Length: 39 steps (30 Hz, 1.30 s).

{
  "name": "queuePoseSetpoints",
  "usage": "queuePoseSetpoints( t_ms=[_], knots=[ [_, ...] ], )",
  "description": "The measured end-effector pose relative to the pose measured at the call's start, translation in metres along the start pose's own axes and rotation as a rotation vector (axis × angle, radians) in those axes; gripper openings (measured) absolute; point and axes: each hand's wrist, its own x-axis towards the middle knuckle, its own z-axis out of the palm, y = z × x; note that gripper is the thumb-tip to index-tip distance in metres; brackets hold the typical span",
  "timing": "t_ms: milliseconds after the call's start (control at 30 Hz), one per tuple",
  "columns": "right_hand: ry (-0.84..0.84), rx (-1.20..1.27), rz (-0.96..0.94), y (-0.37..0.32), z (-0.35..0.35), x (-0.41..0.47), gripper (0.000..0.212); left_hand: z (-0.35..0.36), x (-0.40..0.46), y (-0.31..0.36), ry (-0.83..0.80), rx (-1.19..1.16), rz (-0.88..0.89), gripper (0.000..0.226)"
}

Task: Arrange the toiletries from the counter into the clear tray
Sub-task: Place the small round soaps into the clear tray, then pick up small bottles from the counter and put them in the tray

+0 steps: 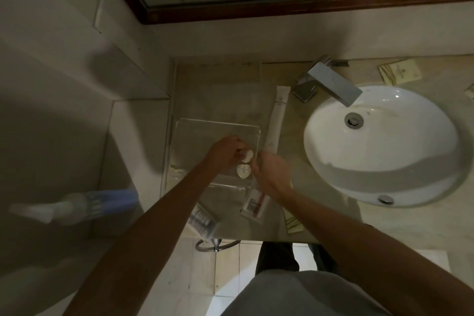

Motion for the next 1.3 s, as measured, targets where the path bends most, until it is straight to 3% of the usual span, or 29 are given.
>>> queuePoseSetpoints(
  t_ms=[333,467,600,767,867,1067,1300],
  knots=[
    [-0.066,-0.093,-0.049,-0.008,-0.028,0.04,0.029,-0.001,0.001,0.006,0.099,-0.101,0.007,0.028],
    [-0.084,-0.347,-0.196,-0.007,-0.039,0.038,0.029,-0.002,0.001,0.005,0.104,-0.061,0.015,0.025],
    [-0.03,-0.573,-0.425,0.013,-0.048,0.031,0.025,-0.001,-0.006,0.007,0.146,0.044,0.007,0.024],
    [-0.017,-0.619,-0.446,0.029,-0.062,0.031,0.034,-0.005,-0.015,0.016,0.309,0.226,-0.078,0.022],
    [0.023,-0.594,-0.429,0.039,-0.08,0.025,0.033,-0.011,-0.016,0.034,0.402,0.325,-0.026,0.025],
    [0.16,-0.562,-0.311,0.1,-0.135,0.003,0.028,-0.004,0.009,0.131,0.438,0.321,0.118,0.034],
    [0.332,-0.49,-0.011,0.255,-0.245,-0.052,0.036,0.058,0.072,0.328,0.354,0.241,0.316,0.052]
  ],
)
